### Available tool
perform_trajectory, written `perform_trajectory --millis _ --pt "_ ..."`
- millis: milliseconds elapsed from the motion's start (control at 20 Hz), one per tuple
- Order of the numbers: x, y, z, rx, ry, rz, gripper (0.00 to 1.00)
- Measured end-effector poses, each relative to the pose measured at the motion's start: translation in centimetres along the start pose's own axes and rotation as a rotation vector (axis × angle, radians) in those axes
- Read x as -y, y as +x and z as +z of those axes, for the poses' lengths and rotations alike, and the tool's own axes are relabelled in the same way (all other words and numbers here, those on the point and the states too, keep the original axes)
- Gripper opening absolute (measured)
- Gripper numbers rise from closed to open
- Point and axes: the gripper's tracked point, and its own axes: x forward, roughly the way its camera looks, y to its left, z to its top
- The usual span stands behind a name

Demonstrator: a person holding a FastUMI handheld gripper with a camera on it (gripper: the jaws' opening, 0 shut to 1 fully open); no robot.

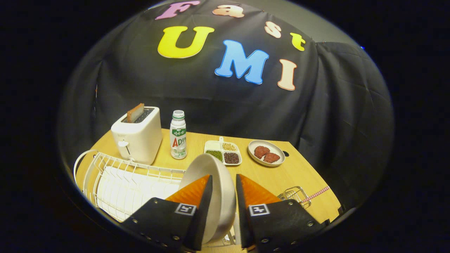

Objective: Take the plate from the dish rack, then take the spoon from the basket and place it into the plate.

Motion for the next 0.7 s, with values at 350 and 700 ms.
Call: perform_trajectory --millis 350,700 --pt "-1.7 -1.0 2.1 0.004 -0.151 -0.076 0.13" --pt "-1.6 -3.4 6.8 0.092 -0.34 -0.192 0.13"
